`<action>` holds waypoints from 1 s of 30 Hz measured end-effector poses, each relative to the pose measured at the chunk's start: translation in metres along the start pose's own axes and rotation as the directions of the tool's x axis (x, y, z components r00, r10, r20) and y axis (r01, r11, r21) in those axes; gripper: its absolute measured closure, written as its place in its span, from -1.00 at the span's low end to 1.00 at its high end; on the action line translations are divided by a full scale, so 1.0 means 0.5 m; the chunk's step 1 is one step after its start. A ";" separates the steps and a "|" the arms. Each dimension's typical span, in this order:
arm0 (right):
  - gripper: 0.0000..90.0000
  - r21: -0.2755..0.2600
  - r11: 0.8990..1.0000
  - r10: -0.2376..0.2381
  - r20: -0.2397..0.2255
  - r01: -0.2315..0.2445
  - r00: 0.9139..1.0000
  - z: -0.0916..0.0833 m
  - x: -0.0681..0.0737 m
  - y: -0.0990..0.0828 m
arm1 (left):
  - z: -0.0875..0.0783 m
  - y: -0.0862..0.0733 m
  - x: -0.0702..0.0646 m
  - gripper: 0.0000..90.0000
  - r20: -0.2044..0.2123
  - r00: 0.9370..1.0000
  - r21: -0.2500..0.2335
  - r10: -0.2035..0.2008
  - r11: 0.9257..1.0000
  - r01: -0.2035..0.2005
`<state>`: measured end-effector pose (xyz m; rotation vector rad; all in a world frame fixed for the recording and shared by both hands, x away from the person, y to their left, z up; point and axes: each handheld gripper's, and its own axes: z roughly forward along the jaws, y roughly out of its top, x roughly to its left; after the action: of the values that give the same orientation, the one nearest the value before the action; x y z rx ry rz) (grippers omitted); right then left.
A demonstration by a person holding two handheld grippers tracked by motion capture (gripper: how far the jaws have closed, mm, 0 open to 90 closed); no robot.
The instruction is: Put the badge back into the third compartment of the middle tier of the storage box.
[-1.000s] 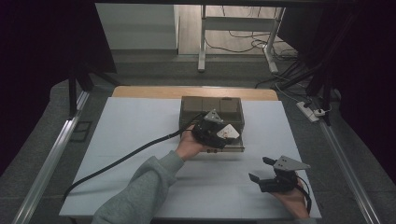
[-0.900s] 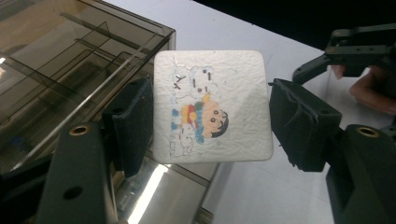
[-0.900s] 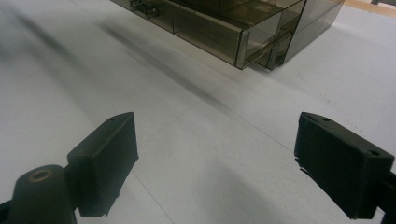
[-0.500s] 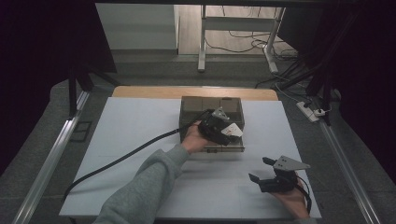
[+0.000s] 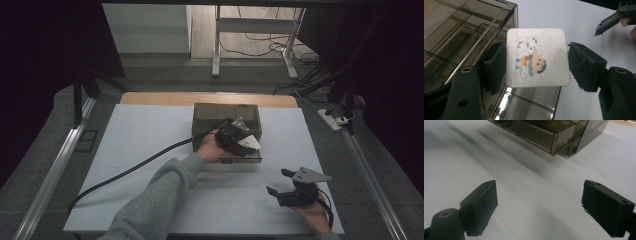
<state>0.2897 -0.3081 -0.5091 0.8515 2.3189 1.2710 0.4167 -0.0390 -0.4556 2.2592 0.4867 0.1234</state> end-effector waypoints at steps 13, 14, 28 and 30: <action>-0.70 0.007 1.000 -0.002 0.003 0.002 1.000 0.001 0.000 0.000 | 0.008 -0.005 0.001 -0.27 0.026 1.000 0.011 -0.001 1.000 0.000; -0.70 0.008 1.000 -0.003 0.002 0.003 1.000 0.001 0.000 0.000 | 0.009 -0.005 0.001 -0.27 0.027 1.000 0.013 -0.003 1.000 0.003; -0.70 0.008 1.000 -0.001 0.007 0.001 1.000 0.001 0.000 -0.001 | -0.007 0.000 -0.006 -0.34 0.056 0.998 -0.028 -0.012 1.000 0.014; -0.70 0.009 1.000 0.000 0.007 0.000 1.000 0.001 0.000 -0.001 | -0.007 0.000 -0.007 -0.34 0.043 0.999 -0.018 -0.015 1.000 0.016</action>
<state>0.2898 -0.3078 -0.5098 0.8579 2.3206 1.2567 0.4128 -0.0378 -0.4530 2.2353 0.4784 0.0707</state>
